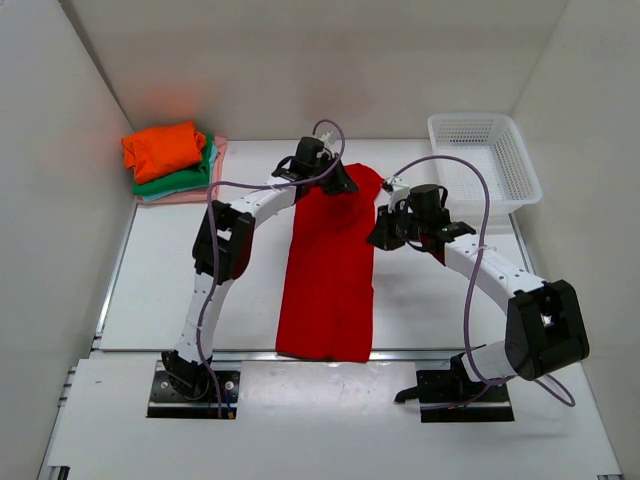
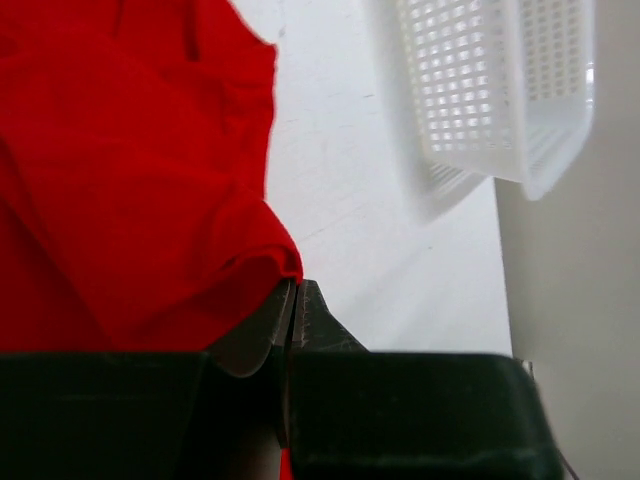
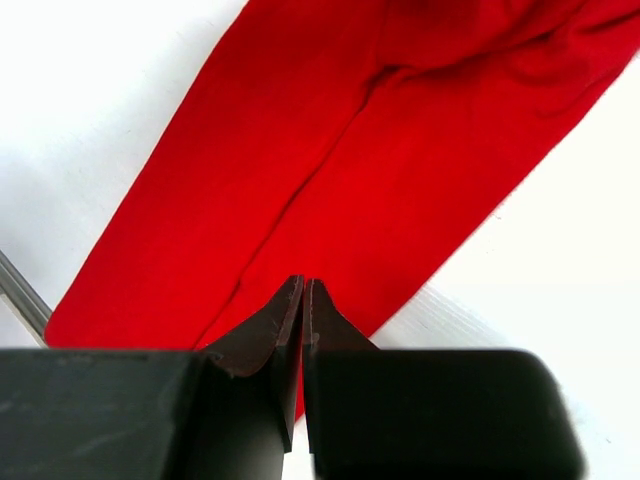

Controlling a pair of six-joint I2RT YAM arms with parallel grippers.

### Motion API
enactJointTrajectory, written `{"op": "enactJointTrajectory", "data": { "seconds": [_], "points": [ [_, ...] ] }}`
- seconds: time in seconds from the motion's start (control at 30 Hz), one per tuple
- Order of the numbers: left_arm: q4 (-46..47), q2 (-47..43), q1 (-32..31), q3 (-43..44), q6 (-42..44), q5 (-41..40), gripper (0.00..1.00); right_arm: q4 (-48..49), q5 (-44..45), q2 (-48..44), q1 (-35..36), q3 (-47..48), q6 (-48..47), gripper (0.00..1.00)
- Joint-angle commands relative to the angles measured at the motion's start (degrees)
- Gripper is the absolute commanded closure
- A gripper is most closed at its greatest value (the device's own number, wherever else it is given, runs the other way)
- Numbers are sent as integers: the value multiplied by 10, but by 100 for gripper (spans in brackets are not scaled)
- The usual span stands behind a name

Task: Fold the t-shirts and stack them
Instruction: Rotate the tshirt 90 degrees

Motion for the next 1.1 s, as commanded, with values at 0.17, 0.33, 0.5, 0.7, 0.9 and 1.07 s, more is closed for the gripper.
{"op": "enactJointTrajectory", "data": {
  "seconds": [0.17, 0.33, 0.5, 0.7, 0.9, 1.07],
  "points": [
    [-98, 89, -4, 142, 20, 36, 84, 30, -5, -13, -8, -11, 0, 99],
    [-40, 67, 14, 121, -14, 73, 76, 32, -13, -16, -15, -22, 8, 98],
    [-71, 5, 39, 63, 14, 16, 90, 35, -10, -21, -17, -32, 8, 99],
    [-81, -43, 85, -36, 21, 33, 95, 48, -16, -24, -10, -42, 19, 99],
    [-65, -106, 89, -154, 42, 2, 80, 51, -16, -23, -6, -40, 25, 99],
    [-8, -123, 106, -219, 9, 48, 65, 55, -18, -23, -1, -40, 30, 99]
  ]
}}
